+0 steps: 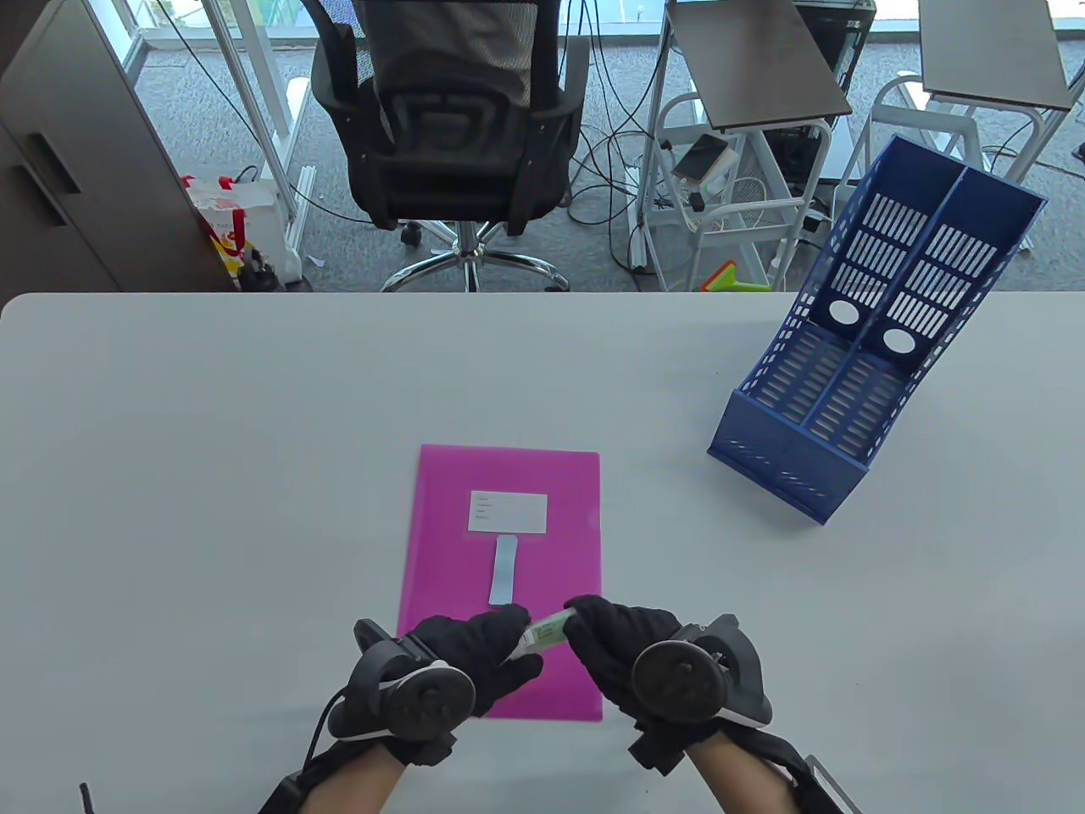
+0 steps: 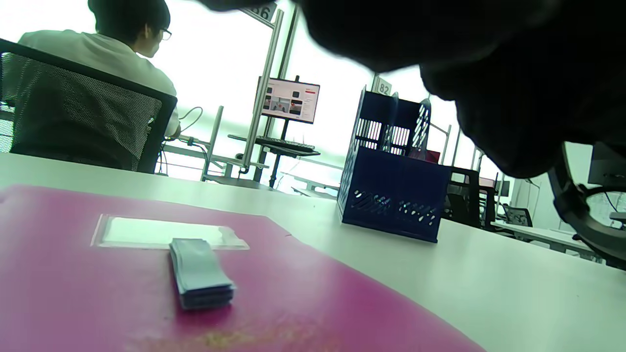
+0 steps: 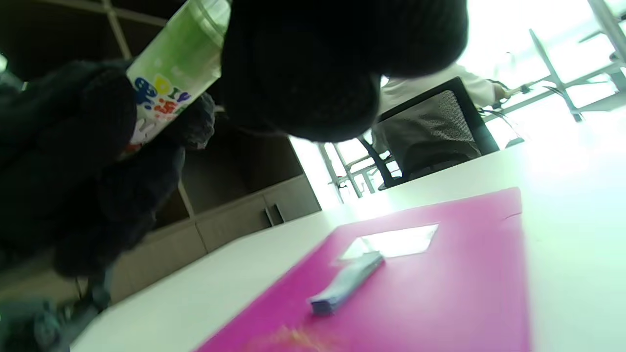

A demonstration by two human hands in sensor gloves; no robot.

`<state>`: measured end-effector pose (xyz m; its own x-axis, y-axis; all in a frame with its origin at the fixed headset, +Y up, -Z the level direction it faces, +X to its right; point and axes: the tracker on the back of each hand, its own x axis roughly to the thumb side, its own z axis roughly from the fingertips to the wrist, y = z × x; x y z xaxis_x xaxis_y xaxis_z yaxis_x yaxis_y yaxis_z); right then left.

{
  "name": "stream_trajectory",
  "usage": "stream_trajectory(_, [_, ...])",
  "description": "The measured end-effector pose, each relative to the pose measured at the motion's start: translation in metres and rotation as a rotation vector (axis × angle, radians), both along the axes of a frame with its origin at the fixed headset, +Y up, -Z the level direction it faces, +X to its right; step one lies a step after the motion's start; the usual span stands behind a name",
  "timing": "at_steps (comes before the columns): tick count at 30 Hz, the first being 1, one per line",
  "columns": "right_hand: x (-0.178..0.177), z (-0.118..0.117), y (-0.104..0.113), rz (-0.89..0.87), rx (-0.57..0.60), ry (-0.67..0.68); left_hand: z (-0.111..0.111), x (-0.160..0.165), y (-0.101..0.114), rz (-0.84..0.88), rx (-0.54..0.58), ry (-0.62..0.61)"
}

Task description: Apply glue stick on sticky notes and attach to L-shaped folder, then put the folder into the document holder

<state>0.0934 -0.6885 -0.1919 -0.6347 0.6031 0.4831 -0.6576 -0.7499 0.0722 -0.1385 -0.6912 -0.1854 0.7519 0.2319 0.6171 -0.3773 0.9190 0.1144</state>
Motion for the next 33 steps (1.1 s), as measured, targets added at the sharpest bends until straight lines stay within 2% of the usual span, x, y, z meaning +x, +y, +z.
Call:
stream_trajectory(2, [-0.001, -0.005, -0.007, -0.223, -0.225, 0.046, 0.001, 0.004, -0.004, 0.023, -0.050, -0.030])
stream_trajectory(4, [-0.002, -0.008, -0.012, -0.352, -0.253, 0.021, 0.001, 0.005, -0.006, 0.008, -0.037, 0.008])
stream_trajectory(6, [0.004, -0.015, -0.009, -0.232, -0.251, 0.008, -0.002, 0.001, -0.008, -0.020, -0.037, 0.038])
stream_trajectory(9, [0.019, -0.020, -0.004, -0.051, -0.125, -0.134, -0.011, -0.008, -0.014, -0.098, -0.075, 0.109])
stream_trajectory(12, [0.038, -0.026, -0.005, 0.262, -0.007, -0.309, -0.018, -0.026, -0.021, -0.099, -0.114, 0.156])
stream_trajectory(14, [0.053, -0.030, -0.008, 0.456, 0.029, -0.412, -0.021, -0.036, -0.024, -0.049, -0.178, 0.164])
stream_trajectory(18, [0.073, -0.031, -0.009, 0.575, 0.155, -0.526, -0.025, -0.044, -0.026, 0.006, -0.226, 0.204])
stream_trajectory(21, [0.083, -0.033, -0.012, 0.766, 0.190, -0.551, -0.027, -0.043, -0.030, -0.004, -0.268, 0.193])
stream_trajectory(24, [0.092, -0.035, -0.016, 0.808, 0.160, -0.569, -0.028, -0.041, -0.030, -0.042, -0.267, 0.191])
stream_trajectory(27, [0.098, -0.037, -0.018, 0.758, 0.107, -0.601, -0.027, -0.041, -0.030, -0.081, -0.253, 0.190])
stream_trajectory(33, [0.097, -0.038, -0.021, 0.759, 0.059, -0.606, -0.027, -0.045, -0.028, -0.051, -0.229, 0.196])
